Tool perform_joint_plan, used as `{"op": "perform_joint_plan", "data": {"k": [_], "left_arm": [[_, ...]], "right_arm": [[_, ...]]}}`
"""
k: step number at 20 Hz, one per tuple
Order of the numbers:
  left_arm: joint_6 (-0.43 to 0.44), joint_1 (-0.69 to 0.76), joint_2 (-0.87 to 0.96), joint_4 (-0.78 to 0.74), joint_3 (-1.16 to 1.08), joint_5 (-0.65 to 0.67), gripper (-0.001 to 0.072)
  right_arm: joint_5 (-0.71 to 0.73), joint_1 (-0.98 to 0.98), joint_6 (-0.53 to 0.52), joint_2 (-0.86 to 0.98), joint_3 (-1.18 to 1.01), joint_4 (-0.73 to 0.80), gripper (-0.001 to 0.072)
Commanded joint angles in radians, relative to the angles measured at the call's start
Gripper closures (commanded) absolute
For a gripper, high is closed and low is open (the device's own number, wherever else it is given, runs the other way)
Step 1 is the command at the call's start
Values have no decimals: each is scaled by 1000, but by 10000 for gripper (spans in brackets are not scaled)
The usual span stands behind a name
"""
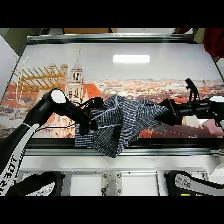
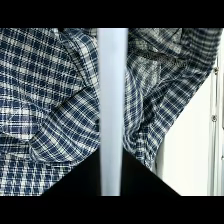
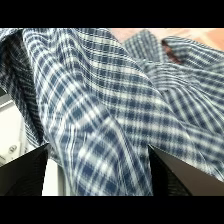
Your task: Fold the clothes and pants, and hang the long-sleeved shirts on hangers.
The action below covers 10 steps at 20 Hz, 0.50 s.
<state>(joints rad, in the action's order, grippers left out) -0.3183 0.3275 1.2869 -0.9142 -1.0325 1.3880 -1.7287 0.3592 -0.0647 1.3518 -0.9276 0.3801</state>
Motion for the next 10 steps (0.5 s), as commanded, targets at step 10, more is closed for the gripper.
{"op": "perform_joint_plan", "data": {"k": [10], "left_arm": [[0,-1,0,0,-1,1,692]], "right_arm": [[0,-63,-18,36,1,-26,47]]}}
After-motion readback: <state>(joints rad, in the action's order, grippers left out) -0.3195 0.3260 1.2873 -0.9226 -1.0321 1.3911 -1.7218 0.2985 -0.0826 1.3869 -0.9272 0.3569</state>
